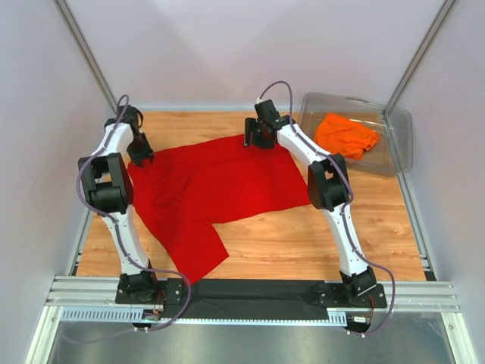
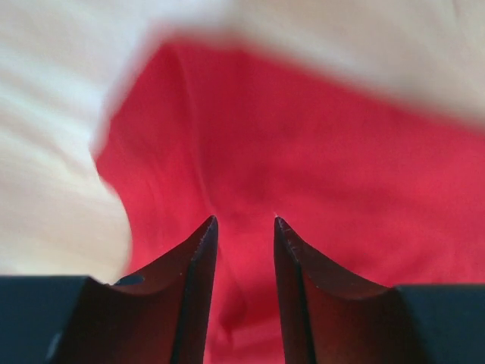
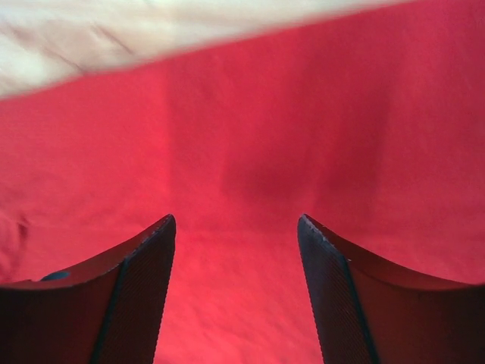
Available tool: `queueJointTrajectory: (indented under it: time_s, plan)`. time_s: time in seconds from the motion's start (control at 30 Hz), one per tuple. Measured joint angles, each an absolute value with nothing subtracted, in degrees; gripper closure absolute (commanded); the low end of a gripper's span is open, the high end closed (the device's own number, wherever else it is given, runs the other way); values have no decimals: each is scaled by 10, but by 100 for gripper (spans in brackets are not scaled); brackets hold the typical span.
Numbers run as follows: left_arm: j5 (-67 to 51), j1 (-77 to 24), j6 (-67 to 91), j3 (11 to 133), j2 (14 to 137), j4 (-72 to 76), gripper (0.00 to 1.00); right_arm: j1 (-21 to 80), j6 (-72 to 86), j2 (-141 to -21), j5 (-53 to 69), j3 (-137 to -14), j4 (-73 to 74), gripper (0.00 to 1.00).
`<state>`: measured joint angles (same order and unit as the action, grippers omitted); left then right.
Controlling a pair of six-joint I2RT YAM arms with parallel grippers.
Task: Fold and stack the t-shirts
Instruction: Fold the tshirt
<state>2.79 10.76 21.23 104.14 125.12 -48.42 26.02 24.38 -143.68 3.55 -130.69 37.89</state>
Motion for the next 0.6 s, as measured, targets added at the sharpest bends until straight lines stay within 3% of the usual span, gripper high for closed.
queueJointTrajectory:
  time_s: [0.17,0.23,0.33,0.4,0.47,0.6]
  plan:
    - [20,29,214,881,1077,-472,50,260,237,-1377,66,-1220,396,34]
    - [1,3,215,826,1011,-453,49,264,261,-1349,104,-1176,371,44]
    - [-46,17,216,739,925,-433,57,281,298,-1331,147,-1146,333,51]
    - [-61,50,214,707,905,-432,60,306,325,-1330,171,-1140,299,52]
    - [-71,83,212,684,905,-433,50,338,354,-1329,193,-1126,256,50]
    - [-93,110,205,656,907,-435,42,405,433,-1330,234,-1094,171,40]
